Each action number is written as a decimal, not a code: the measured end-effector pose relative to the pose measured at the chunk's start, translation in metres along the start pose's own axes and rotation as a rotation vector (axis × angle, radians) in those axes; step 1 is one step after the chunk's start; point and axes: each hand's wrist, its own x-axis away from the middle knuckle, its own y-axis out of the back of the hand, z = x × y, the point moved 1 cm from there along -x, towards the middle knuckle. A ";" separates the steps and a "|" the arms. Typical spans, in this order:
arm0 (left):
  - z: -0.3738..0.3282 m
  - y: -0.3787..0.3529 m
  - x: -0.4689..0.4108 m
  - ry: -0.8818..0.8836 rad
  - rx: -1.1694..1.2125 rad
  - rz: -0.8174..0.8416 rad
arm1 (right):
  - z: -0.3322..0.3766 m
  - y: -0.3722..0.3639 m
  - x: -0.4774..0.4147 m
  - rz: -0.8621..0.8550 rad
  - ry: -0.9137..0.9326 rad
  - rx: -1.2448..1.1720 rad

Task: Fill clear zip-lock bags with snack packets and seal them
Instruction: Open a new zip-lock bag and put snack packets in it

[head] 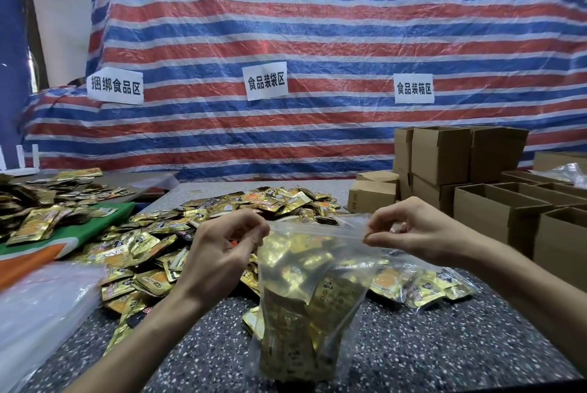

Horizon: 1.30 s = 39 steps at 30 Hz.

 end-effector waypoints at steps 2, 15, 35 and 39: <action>0.000 -0.001 0.000 0.004 0.009 0.000 | -0.002 0.000 0.001 -0.014 -0.008 0.004; 0.004 -0.001 0.004 -0.002 -0.001 -0.021 | -0.007 -0.005 0.009 -0.137 -0.021 0.015; -0.010 -0.058 0.002 0.131 0.405 -0.076 | -0.030 -0.117 0.026 0.144 -0.438 -0.479; -0.012 -0.063 0.002 0.122 0.433 -0.097 | -0.020 -0.110 0.031 0.159 -0.480 -0.361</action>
